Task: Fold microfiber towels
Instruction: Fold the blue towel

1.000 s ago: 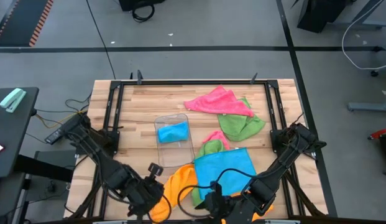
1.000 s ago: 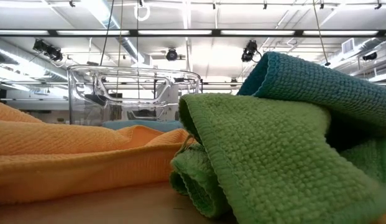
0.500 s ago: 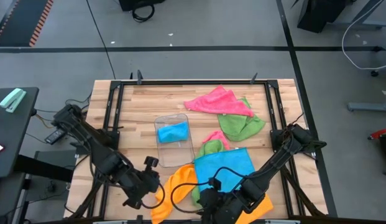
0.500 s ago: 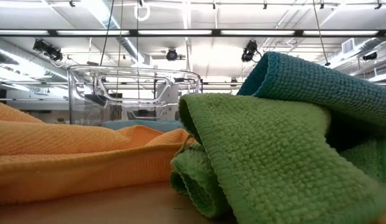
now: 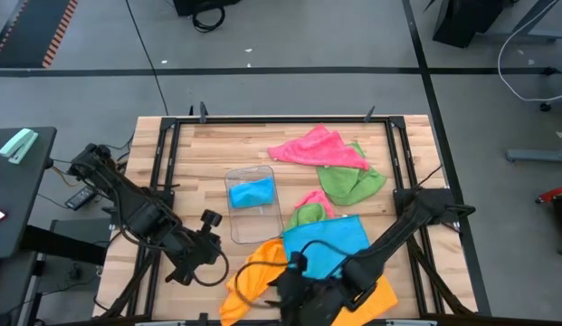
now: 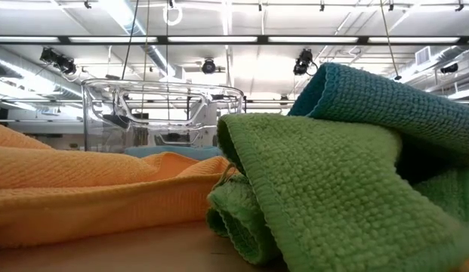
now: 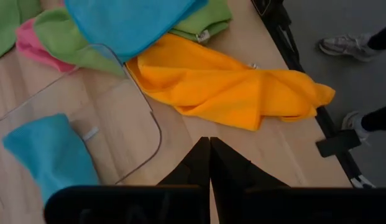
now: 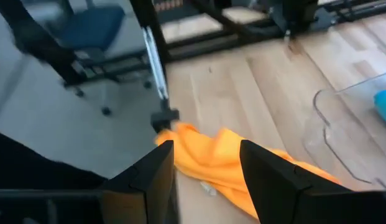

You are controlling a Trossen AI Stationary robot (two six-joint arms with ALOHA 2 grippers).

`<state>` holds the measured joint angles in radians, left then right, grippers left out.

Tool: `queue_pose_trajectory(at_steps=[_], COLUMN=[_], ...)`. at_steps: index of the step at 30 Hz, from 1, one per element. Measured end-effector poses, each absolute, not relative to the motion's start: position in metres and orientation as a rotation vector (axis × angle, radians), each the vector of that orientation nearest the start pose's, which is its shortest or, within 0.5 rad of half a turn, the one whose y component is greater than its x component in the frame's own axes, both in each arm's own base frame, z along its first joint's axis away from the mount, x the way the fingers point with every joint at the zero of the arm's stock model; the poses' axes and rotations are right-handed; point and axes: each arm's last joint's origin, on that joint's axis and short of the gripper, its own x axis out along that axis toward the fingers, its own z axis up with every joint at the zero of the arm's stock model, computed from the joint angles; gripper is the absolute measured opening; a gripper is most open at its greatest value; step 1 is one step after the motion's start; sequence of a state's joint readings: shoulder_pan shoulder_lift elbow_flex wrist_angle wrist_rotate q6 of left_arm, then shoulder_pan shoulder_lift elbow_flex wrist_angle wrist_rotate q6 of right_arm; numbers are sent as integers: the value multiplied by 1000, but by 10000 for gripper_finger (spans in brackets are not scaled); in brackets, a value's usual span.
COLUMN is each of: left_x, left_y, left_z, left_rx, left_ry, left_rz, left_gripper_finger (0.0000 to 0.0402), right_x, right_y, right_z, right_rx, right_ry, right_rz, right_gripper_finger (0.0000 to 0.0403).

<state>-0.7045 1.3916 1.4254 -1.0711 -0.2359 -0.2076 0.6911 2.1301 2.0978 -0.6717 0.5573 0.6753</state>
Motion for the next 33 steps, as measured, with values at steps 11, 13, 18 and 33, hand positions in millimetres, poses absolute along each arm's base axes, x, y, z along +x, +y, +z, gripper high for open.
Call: queue_pose_trajectory(at_steps=[11,13,18,33], left_x=[206,206,206,204], left_y=[-166,-166,-166,-164], left_z=[349,349,349,348], left_rx=[242,241,245,229], left_ry=[976,976,975,999], left_rz=[-301,-301,-302,-281], left_gripper_finger=[24,20,11,17], right_x=[376,374,371,371], right_y=[303,306,315,329], right_z=[286,281,253,188], right_rx=[66,68,68,-139], right_ry=[727,757,845,964], right_rz=[-200,-196,-232,-279], right_gripper_finger=[198,205,235,251])
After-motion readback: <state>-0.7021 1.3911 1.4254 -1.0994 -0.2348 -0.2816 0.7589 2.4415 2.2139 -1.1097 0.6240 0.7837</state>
